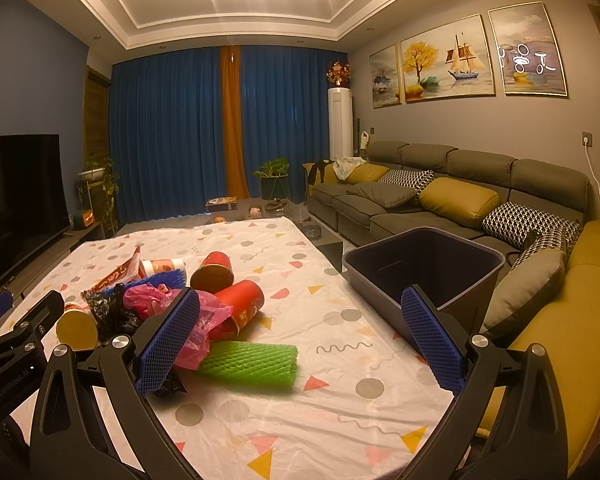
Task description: Collect trash
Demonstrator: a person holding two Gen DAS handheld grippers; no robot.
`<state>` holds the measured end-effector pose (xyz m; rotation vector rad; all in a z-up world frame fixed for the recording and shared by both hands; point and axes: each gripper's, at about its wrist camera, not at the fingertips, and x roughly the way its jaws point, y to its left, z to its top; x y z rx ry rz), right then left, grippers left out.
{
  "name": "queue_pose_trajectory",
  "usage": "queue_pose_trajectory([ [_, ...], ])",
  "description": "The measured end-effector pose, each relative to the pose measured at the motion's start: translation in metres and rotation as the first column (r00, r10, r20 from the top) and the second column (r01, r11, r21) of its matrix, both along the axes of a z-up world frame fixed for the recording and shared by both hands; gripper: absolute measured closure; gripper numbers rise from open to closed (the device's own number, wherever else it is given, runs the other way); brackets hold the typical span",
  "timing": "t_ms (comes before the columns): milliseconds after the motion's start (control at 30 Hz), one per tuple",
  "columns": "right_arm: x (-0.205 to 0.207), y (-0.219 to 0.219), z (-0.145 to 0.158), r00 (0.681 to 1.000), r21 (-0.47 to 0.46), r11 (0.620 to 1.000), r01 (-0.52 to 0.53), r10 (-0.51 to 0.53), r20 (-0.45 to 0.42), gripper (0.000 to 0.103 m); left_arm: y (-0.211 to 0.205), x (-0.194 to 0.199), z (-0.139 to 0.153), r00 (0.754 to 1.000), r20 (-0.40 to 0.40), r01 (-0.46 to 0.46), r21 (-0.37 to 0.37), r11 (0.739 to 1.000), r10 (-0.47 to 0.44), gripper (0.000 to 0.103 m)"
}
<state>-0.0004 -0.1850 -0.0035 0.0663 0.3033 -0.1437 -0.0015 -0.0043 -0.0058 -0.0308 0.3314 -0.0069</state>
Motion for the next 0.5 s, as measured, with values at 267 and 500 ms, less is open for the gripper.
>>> queue_pose_trajectory([
  [267, -0.0006, 0.0003, 0.0003, 1.0, 0.0, 1.0, 0.002, -0.002, 0.002, 0.005, -0.0009, -0.0011, 0.001, 1.0, 0.019, 0.012, 0.002, 1.0, -0.012, 0.012],
  [500, -0.0008, 0.0003, 0.0003, 1.0, 0.0, 1.0, 0.003, -0.003, 0.002, 0.005, -0.0026, -0.0004, 0.0019, 1.0, 0.007, 0.021, 0.006, 1.0, -0.021, 0.01],
])
